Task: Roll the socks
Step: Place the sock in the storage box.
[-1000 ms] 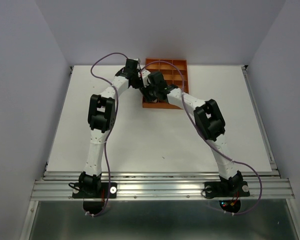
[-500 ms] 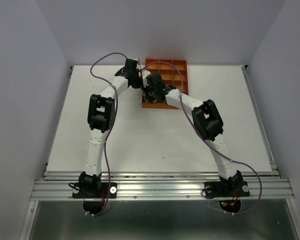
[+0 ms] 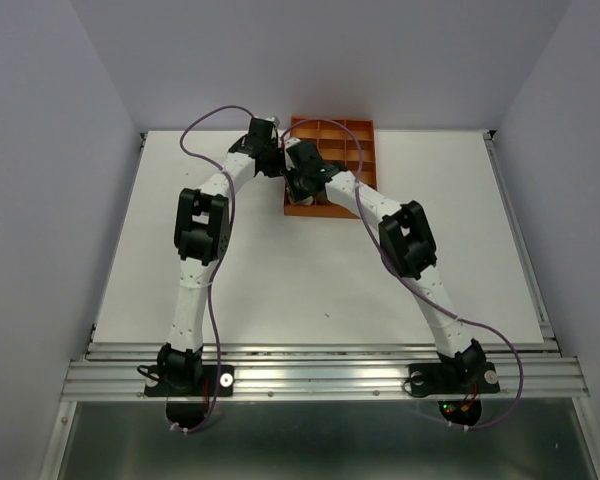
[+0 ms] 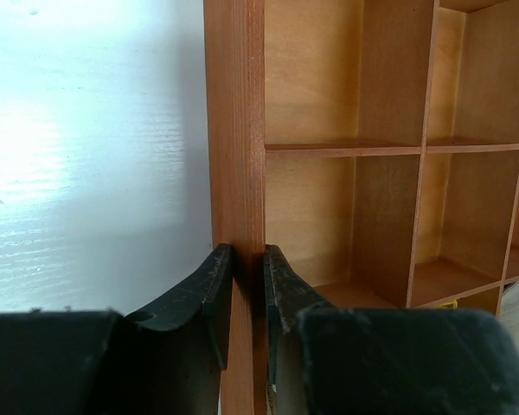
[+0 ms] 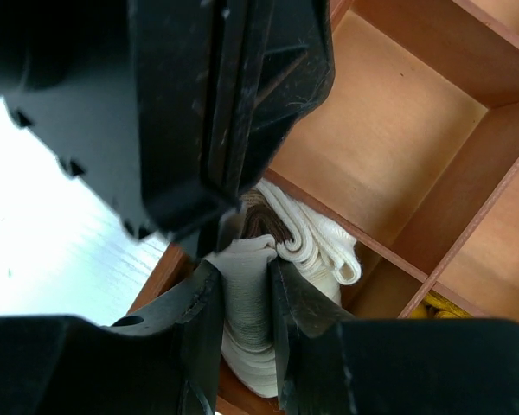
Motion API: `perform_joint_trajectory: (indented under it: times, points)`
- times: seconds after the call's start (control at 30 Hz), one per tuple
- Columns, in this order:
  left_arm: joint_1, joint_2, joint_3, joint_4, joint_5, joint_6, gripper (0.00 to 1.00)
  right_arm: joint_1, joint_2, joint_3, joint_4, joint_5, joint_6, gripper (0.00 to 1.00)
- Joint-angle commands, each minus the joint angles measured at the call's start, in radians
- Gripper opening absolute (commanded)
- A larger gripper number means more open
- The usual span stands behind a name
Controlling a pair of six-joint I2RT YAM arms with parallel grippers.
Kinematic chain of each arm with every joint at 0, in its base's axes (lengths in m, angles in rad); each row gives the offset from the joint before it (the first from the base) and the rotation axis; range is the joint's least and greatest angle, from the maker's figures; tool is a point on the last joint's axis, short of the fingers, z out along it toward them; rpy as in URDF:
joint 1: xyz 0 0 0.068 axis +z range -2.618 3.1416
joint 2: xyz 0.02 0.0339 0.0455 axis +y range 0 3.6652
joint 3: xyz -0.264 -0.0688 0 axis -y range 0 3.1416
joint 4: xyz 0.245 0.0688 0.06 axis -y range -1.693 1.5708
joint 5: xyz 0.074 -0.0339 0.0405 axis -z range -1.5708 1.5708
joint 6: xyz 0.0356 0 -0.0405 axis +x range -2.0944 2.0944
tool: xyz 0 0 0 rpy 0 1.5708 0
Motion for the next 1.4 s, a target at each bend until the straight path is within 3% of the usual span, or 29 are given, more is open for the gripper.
perform_joint_trajectory:
  times: [0.0,0.23,0.4,0.67,0.93,1.37]
  points:
    - [0.008,-0.001,-0.048,0.006,0.022,-0.022,0.00,-0.008,0.235,0.029,-0.352,0.023,0.043,0.01]
    - [0.007,-0.001,-0.053,0.017,0.044,-0.031,0.00,-0.008,0.240,-0.012,-0.340,0.020,0.063,0.01]
    - [0.007,0.002,-0.054,0.019,0.041,-0.034,0.00,-0.008,0.083,-0.139,-0.211,-0.003,0.032,0.34]
    - [0.007,0.001,-0.048,0.023,0.044,-0.048,0.00,-0.008,-0.076,-0.193,-0.071,-0.064,-0.041,0.62]
    - [0.008,0.002,-0.043,0.019,0.044,-0.048,0.00,-0.008,-0.160,-0.208,-0.013,-0.096,-0.044,0.71]
    - [0.007,0.002,-0.037,0.015,0.044,-0.045,0.00,-0.008,-0.289,-0.265,0.075,-0.112,-0.041,0.74]
